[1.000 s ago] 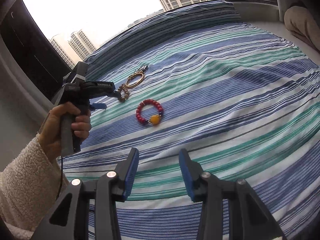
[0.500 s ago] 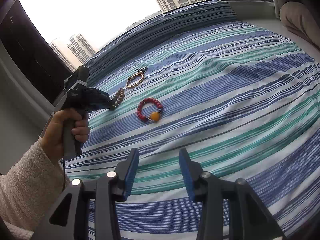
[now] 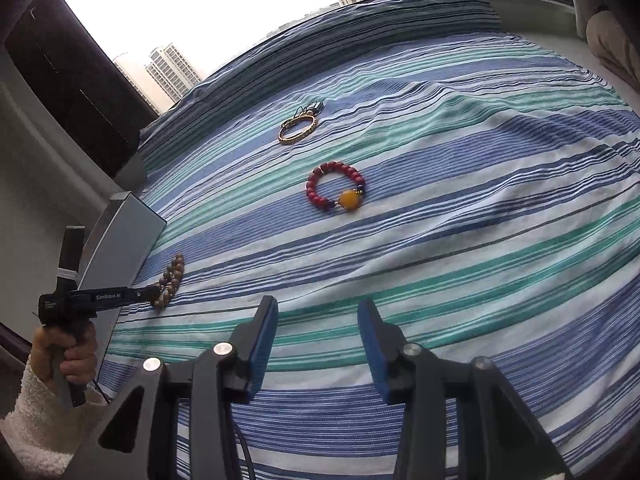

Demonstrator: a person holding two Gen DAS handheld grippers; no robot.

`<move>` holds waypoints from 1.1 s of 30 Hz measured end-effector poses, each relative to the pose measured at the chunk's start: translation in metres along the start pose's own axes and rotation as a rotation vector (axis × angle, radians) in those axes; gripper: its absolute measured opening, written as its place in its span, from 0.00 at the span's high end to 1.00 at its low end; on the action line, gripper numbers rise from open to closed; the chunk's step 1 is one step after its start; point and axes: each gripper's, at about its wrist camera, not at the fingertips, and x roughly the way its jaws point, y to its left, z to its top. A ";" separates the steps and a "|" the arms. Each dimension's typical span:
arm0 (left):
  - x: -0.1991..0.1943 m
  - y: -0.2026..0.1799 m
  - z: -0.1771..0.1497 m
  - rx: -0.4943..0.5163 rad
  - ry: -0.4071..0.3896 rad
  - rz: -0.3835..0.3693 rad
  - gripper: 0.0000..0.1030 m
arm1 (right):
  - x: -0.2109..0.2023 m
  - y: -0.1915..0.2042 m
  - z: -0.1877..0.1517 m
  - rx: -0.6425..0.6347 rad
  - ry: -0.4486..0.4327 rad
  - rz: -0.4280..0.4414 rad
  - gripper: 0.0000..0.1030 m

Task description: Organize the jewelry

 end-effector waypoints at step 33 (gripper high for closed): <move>-0.012 0.021 -0.031 -0.012 -0.114 0.029 0.90 | 0.094 -0.026 0.099 0.263 0.166 -0.127 0.65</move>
